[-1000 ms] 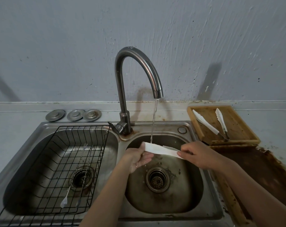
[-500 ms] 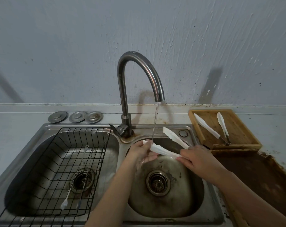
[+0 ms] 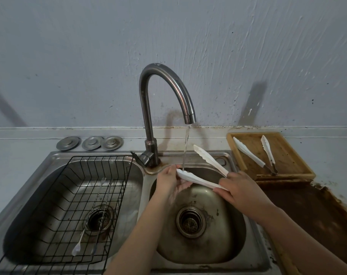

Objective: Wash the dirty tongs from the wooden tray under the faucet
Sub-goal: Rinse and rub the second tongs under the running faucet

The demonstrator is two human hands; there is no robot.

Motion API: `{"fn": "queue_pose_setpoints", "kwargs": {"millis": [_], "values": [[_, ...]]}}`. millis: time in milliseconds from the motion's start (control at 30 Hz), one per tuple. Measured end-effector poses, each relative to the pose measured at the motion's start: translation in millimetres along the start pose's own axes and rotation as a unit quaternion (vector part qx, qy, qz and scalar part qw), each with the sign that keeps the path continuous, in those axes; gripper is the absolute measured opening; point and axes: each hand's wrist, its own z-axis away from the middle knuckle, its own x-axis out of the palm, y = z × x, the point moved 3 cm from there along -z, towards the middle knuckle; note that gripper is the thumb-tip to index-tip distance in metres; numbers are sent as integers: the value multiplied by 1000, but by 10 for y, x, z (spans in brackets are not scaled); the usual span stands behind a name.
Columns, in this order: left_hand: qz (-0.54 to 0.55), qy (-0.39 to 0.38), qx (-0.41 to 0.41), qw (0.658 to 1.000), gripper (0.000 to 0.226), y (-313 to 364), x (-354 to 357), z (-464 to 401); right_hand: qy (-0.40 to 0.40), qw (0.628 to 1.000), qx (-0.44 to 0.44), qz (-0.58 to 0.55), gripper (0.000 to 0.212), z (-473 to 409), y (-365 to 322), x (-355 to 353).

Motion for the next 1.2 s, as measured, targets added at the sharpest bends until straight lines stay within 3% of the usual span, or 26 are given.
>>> {"fn": "queue_pose_setpoints", "kwargs": {"millis": [133, 167, 267, 333, 633, 1033, 1200], "values": [[23, -17, 26, 999, 19, 88, 11, 39, 137, 985, -12, -104, 26, 42, 18, -16], [26, -21, 35, 999, 20, 105, 11, 49, 142, 982, 11, -127, 35, 44, 24, -23], [26, -37, 64, 997, 23, 125, 29, 75, 84, 972, 119, -182, 72, -3, 59, -17], [32, -57, 81, 995, 25, 114, 52, 93, 41, 974, 164, -149, 77, -44, 54, 3], [32, -67, 64, 995, 20, 66, 16, 109, 21, 977, 172, -126, 47, -57, -11, 121], [-30, -126, 87, 988, 26, 69, 58, 134, 5, 959, 214, -184, 48, 16, 102, 342], [-18, -81, 84, 993, 14, 29, 110, 111, -33, 966, 213, -145, 38, -22, -7, 418]]}}
